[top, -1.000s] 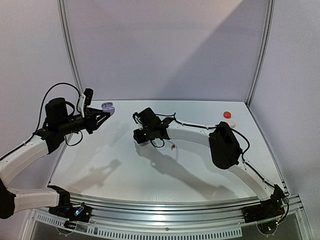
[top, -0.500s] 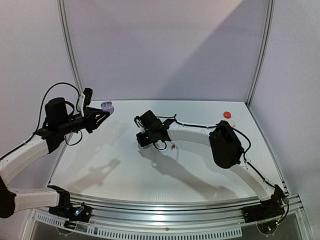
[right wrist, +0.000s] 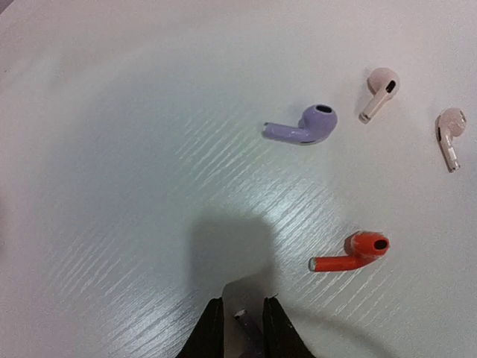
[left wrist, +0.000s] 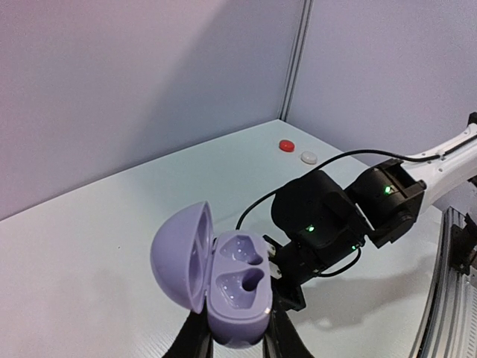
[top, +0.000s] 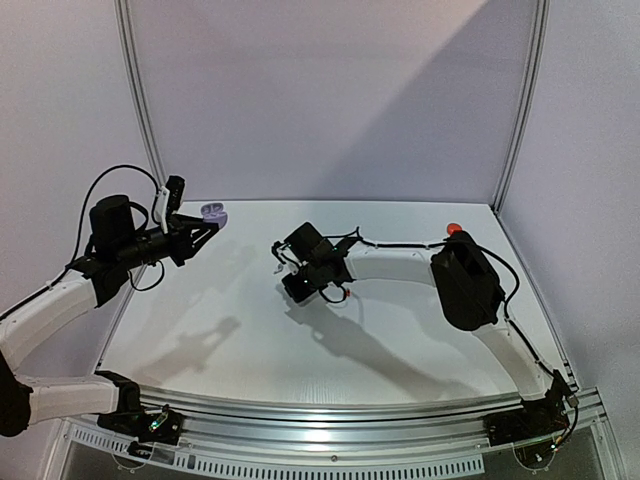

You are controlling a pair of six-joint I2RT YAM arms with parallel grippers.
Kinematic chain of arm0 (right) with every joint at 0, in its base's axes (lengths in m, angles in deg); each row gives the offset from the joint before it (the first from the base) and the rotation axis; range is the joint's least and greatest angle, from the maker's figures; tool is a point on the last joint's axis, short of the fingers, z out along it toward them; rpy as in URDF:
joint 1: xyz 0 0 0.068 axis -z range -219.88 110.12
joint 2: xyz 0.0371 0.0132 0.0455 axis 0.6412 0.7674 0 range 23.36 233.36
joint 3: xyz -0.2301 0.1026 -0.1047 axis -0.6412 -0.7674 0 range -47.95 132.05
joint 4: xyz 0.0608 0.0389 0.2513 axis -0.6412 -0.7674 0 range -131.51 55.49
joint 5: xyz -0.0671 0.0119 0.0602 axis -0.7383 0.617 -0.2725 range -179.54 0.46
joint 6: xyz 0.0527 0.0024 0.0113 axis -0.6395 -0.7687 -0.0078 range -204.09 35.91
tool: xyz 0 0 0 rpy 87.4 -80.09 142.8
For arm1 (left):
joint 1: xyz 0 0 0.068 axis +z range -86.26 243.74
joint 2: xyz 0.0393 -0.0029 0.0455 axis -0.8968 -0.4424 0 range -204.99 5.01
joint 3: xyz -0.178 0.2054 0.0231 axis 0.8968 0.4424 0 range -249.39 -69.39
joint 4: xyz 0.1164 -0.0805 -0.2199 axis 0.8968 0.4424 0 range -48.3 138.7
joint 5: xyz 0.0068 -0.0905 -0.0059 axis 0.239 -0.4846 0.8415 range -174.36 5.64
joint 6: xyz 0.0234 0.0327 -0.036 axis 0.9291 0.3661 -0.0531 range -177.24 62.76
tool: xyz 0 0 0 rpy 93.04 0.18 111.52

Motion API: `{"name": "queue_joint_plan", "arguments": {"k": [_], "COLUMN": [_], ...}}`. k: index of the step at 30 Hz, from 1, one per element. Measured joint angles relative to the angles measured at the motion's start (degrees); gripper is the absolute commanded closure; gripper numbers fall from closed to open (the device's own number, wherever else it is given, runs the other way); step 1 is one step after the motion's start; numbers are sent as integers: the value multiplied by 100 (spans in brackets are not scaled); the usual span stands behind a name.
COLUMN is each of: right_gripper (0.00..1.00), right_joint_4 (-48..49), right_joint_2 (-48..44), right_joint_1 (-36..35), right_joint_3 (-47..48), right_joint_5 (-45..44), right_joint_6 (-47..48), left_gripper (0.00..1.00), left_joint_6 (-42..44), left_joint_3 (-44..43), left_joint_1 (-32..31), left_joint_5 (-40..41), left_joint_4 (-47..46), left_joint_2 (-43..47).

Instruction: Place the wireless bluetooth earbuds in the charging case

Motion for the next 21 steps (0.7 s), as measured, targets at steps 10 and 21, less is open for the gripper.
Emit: {"name": "queue_joint_plan", "arguments": {"k": [10,21], "right_gripper": [78,69], "right_joint_4": [-229,-1228], "right_joint_2": [-275,-570], "right_joint_1": [-140,-542], "right_joint_3": [-372,-551], "right_joint_5": [1102,1757], "right_joint_6": [1001,2343], "left_gripper": [100,100], "left_joint_6": [90,155], "left_joint_3": [0,0], "left_joint_1": [0,0], "left_joint_5": [0,7], "left_joint_4": [0,0], "left_joint_2": [-50,-63]}}
